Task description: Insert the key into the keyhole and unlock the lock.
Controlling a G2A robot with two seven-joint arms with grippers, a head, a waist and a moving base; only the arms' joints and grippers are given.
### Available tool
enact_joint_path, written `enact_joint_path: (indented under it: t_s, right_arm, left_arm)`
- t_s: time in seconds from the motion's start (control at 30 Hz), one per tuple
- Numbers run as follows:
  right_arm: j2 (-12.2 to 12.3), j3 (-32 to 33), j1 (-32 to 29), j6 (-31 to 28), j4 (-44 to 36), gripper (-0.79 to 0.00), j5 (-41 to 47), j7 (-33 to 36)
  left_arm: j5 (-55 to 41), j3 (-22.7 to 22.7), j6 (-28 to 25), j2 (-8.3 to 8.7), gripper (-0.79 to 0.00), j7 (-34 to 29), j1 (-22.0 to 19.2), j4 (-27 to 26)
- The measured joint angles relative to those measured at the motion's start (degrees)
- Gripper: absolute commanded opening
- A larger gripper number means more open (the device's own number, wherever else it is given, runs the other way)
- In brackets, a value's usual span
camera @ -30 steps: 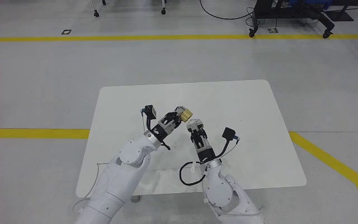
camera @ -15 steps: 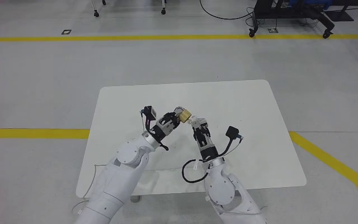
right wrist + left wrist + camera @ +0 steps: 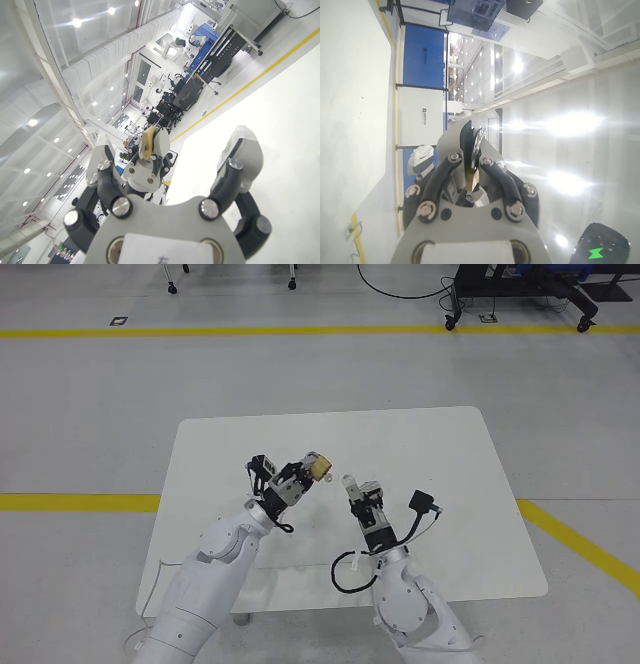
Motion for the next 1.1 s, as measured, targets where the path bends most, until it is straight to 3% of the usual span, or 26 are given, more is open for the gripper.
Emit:
enact_joint_path:
  t_s: [0.03, 0.07, 0.13, 0.37, 0.67, 0.83, 0.93, 1.1]
  right_arm:
    - [0.0, 0.3, -0.1, -0.2, -0.4, -0.237, 1.6, 1.9]
    - [0.1, 0.7, -0.3, -0.5, -0.9, -0.397, 4.1, 4.5]
    - [0.2, 1.6, -0.4, -0.3, -1.5, -0.44, 8.5, 8.8]
    - [1.0, 6.6, 0.3, 5.0, -3.2, -0.511, 24.5, 26.2]
    - [1.6, 10.0, 0.6, 7.6, -3.5, -0.536, 33.8, 36.7]
    - [1.8, 10.8, 1.0, 8.5, -3.1, -0.585, 36.8, 39.4]
    - [1.9, 10.8, 1.3, 9.0, -2.9, -0.714, 37.5, 39.2]
    - [1.8, 10.9, 2.1, 10.4, -2.1, -0.723, 39.7, 38.6]
  left_arm:
    - [2.2, 0.2, -1.1, -0.03, -0.785, 1.5, 0.3, -0.5]
    - [4.3, 0.6, -2.2, -0.09, -0.785, 2.9, 0.6, -1.0]
    - [6.1, 0.9, -2.7, -0.16, -0.785, 3.9, 0.7, -1.3]
    - [8.4, 1.5, -4.8, -0.39, -0.785, 4.4, 0.7, -2.1]
    - [9.0, 2.0, -6.1, -0.71, -0.785, 3.9, 0.4, -1.0]
    - [9.7, 2.2, -6.5, -0.85, -0.785, 3.8, 0.2, -0.5]
    - [9.9, 2.2, -6.4, -0.9, -0.785, 3.8, 0.2, -0.4]
    - [10.1, 2.1, -6.4, -0.97, -0.785, 3.7, 0.2, -0.3]
